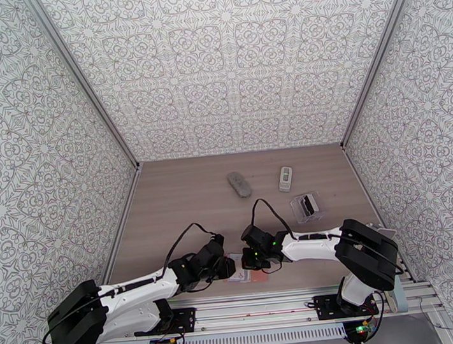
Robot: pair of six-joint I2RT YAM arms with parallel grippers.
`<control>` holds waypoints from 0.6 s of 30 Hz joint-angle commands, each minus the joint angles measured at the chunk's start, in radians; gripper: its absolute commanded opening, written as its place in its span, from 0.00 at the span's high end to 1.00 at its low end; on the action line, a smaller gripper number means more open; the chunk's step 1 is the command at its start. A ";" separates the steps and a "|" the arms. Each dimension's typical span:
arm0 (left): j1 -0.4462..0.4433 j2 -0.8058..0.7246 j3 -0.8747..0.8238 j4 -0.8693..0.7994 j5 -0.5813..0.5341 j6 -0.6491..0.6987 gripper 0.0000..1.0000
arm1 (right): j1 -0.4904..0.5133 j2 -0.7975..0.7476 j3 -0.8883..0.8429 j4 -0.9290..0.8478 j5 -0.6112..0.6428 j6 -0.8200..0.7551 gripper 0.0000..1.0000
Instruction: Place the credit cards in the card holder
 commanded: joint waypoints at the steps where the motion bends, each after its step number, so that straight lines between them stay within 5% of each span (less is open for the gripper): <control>1: -0.011 0.012 0.033 0.025 0.026 0.025 0.73 | 0.007 0.029 0.008 -0.030 -0.001 -0.015 1.00; 7: -0.013 -0.009 0.033 0.026 0.028 0.027 0.74 | 0.008 -0.003 0.026 -0.058 0.000 -0.025 1.00; 18: -0.017 -0.018 0.015 0.111 0.072 0.009 0.73 | 0.007 -0.099 0.070 -0.202 0.080 -0.059 0.80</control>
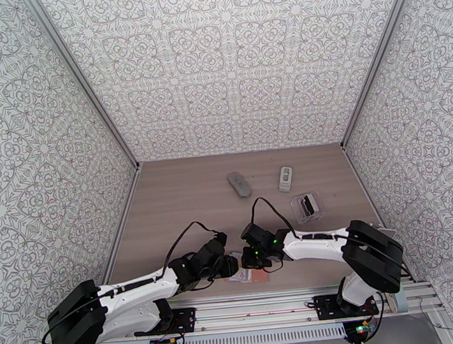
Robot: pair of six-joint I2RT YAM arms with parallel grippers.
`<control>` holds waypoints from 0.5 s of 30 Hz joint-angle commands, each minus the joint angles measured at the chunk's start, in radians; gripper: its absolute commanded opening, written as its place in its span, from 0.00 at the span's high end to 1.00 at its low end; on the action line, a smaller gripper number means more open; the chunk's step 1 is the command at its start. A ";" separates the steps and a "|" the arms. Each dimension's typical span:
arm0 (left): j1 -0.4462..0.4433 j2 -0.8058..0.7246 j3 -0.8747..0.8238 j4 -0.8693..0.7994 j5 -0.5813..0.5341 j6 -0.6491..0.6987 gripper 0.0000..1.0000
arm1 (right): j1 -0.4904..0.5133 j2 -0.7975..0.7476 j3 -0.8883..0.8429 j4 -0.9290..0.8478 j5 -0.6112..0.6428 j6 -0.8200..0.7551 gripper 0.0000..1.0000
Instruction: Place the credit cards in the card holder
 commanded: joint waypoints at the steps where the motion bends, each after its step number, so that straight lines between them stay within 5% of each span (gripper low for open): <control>1: -0.011 -0.008 0.006 0.060 0.030 0.004 0.73 | 0.007 -0.041 0.034 -0.096 0.068 -0.025 0.80; 15: -0.061 0.115 0.072 0.155 0.054 0.002 0.73 | 0.005 -0.136 0.027 -0.292 0.239 -0.077 0.79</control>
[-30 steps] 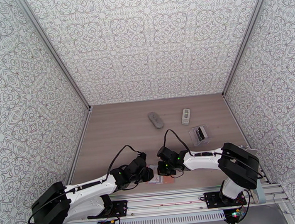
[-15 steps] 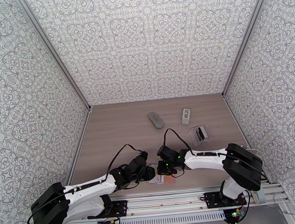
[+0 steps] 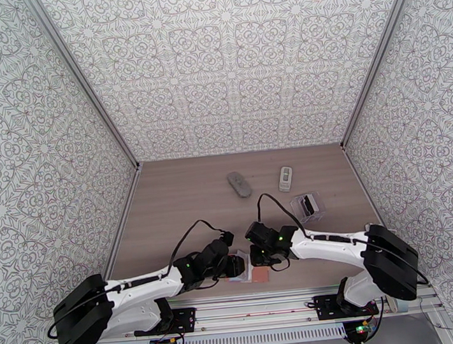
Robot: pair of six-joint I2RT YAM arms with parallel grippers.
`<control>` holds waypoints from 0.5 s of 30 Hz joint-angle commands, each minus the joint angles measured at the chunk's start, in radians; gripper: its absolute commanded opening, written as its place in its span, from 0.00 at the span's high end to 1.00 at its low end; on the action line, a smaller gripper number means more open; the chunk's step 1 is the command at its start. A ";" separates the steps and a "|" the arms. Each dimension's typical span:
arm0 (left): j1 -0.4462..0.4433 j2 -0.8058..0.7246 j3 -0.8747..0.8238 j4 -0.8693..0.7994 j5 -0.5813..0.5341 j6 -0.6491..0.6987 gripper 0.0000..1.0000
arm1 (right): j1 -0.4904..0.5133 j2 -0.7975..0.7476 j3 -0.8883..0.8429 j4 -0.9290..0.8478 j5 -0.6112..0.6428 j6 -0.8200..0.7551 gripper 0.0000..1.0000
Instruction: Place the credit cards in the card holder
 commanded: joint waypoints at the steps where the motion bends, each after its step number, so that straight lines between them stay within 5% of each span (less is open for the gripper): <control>1: -0.026 0.043 0.046 0.063 0.021 0.003 0.73 | 0.006 -0.042 -0.004 -0.073 0.076 -0.017 0.79; 15: -0.081 0.199 0.138 0.127 0.042 0.009 0.65 | -0.045 -0.098 -0.071 -0.088 0.096 -0.032 0.78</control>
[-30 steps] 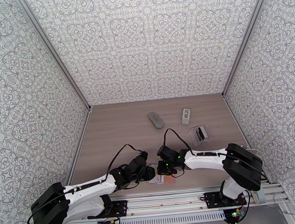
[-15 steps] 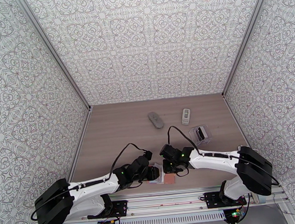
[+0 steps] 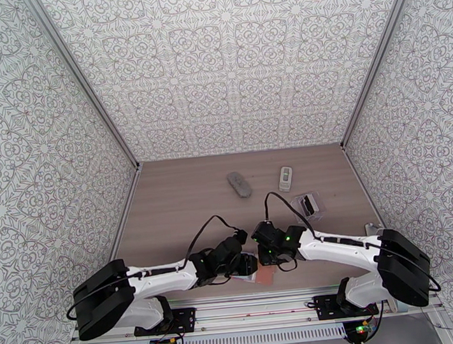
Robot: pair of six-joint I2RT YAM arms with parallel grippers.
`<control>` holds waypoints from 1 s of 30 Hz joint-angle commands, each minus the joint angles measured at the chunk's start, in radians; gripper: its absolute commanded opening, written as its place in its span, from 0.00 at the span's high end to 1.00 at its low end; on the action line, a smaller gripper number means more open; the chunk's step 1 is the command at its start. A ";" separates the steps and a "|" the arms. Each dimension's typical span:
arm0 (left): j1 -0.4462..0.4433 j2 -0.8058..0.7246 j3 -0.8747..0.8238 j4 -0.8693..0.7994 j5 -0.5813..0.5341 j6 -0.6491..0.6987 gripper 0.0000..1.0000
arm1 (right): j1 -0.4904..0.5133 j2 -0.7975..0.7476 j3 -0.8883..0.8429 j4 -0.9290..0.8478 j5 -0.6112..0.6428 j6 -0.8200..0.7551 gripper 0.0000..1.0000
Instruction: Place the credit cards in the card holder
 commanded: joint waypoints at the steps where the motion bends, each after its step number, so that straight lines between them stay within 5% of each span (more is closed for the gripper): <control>1: -0.022 0.030 0.040 0.034 0.019 0.010 0.64 | -0.017 -0.039 -0.027 -0.020 0.023 -0.014 0.76; 18: -0.037 0.066 0.077 0.038 0.026 0.016 0.55 | -0.079 -0.143 -0.068 -0.065 0.029 -0.038 0.68; 30: 0.007 -0.046 0.041 -0.071 -0.036 0.022 0.55 | -0.094 -0.123 -0.104 -0.006 -0.055 -0.053 0.48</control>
